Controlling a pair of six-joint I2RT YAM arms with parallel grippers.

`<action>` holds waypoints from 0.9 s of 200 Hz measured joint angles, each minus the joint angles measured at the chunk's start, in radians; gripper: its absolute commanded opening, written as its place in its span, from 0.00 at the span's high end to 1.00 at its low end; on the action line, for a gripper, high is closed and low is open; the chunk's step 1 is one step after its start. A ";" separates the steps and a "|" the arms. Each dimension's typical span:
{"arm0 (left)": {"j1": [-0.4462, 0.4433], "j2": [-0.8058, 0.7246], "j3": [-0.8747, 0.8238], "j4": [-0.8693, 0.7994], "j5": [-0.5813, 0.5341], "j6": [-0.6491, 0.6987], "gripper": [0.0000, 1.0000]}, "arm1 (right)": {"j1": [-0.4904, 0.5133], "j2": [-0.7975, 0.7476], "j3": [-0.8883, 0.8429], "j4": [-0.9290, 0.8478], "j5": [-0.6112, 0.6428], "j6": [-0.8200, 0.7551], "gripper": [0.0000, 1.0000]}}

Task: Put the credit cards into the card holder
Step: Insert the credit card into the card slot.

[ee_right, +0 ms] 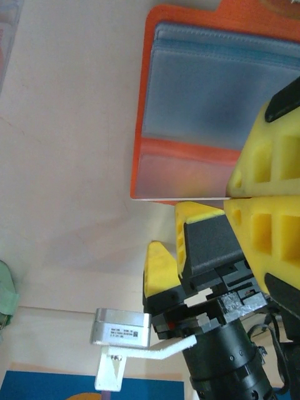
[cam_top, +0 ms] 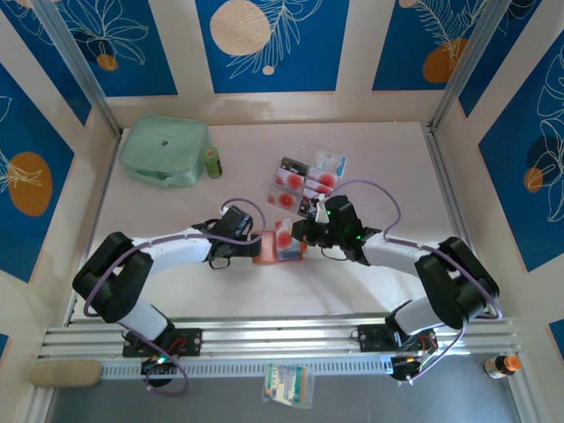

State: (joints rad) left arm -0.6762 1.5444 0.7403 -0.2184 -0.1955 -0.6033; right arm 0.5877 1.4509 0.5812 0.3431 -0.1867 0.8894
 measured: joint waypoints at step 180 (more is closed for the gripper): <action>0.000 0.002 -0.003 0.001 -0.004 0.000 0.00 | 0.055 0.154 -0.036 0.186 0.132 0.062 1.00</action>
State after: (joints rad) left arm -0.6762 1.5459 0.7376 -0.2173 -0.1997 -0.6037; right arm 0.6426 1.6054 0.5453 0.5289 -0.0547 0.9512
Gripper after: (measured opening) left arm 0.998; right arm 0.044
